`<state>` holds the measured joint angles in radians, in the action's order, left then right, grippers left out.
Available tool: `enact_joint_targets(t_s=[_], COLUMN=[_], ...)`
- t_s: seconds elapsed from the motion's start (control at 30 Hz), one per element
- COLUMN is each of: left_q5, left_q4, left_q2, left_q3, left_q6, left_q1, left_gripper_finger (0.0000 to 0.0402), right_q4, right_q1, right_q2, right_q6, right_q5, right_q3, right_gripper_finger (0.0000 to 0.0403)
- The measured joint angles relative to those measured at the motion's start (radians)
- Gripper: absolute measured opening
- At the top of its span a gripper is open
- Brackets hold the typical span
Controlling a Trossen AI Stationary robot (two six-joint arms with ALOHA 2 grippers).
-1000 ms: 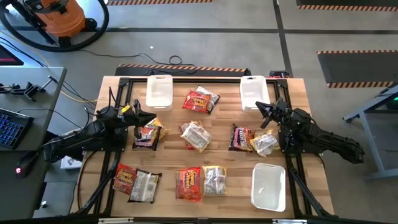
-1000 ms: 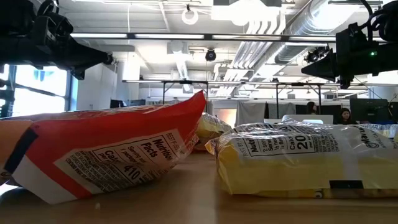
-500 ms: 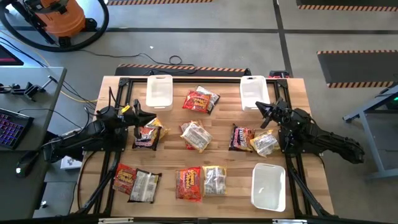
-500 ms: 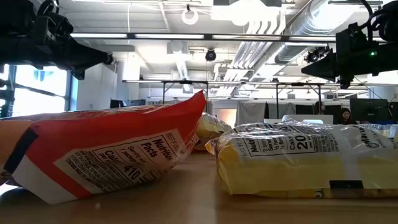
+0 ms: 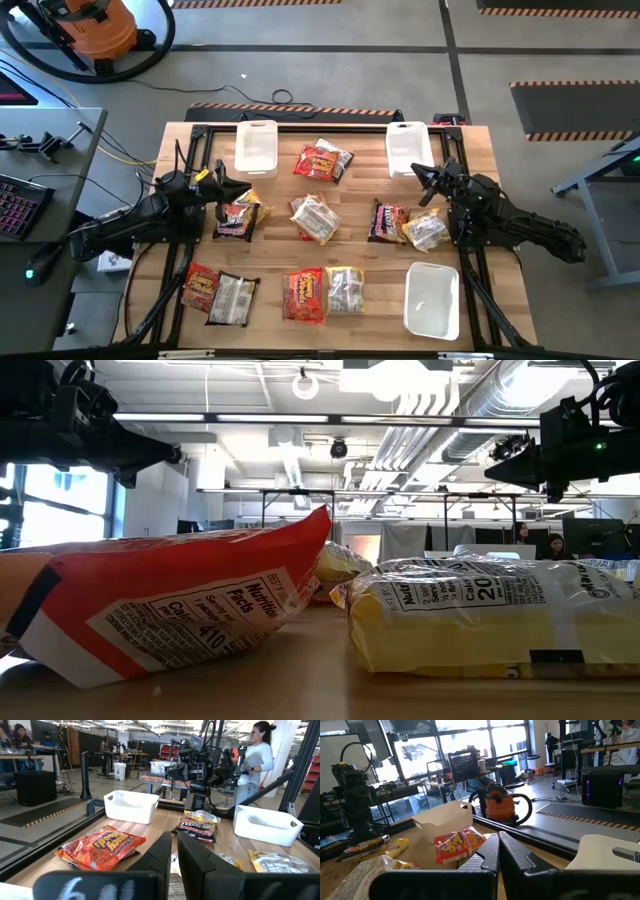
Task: Sort Maruchan noodles
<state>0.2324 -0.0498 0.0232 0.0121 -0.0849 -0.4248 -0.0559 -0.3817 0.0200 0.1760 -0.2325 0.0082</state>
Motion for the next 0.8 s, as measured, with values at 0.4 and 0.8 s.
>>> enact_joint_targets(t_s=[0.4,0.8], left_q5=[0.000,0.000], left_q4=[0.000,0.000], left_q2=[0.000,0.000], left_q3=[0.000,0.000], left_q6=[0.000,0.000], left_q1=[0.000,0.000], left_gripper_finger=[0.0023,0.0023], right_q4=[-0.333,-0.139], right_q1=[0.000,0.021], right_q2=[0.000,0.224], right_q6=[-0.046,0.139], right_q5=[-0.002,0.087], right_q3=[0.000,0.166], right_gripper_finger=[0.0000,0.0030])
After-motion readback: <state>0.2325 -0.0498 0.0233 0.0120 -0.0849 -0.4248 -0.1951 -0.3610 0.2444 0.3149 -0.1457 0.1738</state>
